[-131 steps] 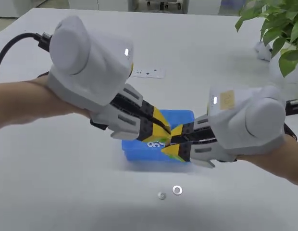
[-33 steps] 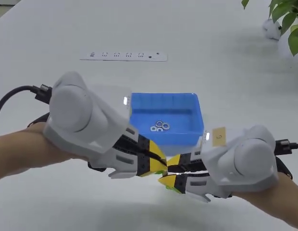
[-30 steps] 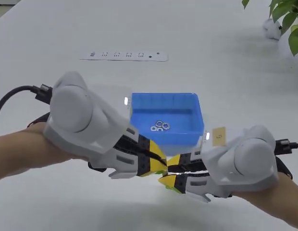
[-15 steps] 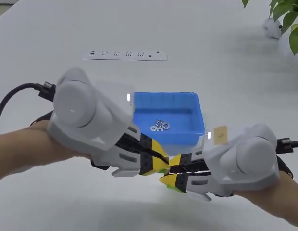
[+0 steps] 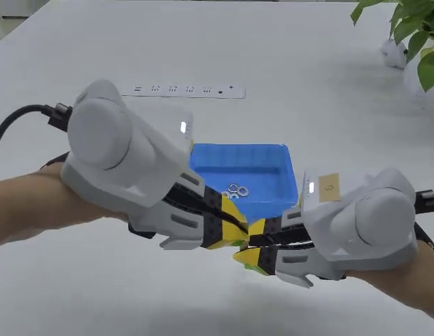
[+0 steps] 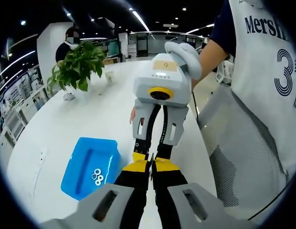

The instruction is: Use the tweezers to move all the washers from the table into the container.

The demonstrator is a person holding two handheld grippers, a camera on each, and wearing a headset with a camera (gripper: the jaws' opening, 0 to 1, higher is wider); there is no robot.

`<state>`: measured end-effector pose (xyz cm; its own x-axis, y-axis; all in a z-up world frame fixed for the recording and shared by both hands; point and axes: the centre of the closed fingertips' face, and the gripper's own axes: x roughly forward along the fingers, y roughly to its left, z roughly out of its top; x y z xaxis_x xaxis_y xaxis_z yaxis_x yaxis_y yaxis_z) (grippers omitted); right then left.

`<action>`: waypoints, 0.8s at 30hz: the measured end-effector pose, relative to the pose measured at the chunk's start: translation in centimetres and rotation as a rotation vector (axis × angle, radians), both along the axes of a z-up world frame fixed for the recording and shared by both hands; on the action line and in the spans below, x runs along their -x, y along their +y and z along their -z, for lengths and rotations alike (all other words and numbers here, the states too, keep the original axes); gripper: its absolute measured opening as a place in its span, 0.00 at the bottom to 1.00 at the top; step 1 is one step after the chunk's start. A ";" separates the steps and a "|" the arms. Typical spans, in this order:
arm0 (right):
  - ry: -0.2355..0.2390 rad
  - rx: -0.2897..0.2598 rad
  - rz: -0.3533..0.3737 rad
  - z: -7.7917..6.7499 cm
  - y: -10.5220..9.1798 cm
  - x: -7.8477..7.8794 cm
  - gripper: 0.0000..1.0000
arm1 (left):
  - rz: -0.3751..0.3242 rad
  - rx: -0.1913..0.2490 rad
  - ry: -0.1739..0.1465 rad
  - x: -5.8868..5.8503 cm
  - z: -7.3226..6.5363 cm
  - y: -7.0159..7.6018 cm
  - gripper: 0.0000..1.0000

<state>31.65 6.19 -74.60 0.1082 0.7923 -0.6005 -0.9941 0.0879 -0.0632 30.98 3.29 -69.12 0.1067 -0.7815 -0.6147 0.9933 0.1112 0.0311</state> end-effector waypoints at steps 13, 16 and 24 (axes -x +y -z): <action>-0.064 -0.037 0.019 -3.3 0.1 -1.9 0.10 | 0.006 0.026 -0.056 -1.5 -3.2 -0.1 0.07; -0.080 -0.038 0.021 -3.8 0.2 -2.7 0.10 | 0.003 0.032 -0.070 -2.2 -3.7 0.0 0.07; -0.124 -0.043 0.025 -4.7 0.5 -5.2 0.10 | 0.007 0.030 -0.118 -4.4 -4.6 0.2 0.07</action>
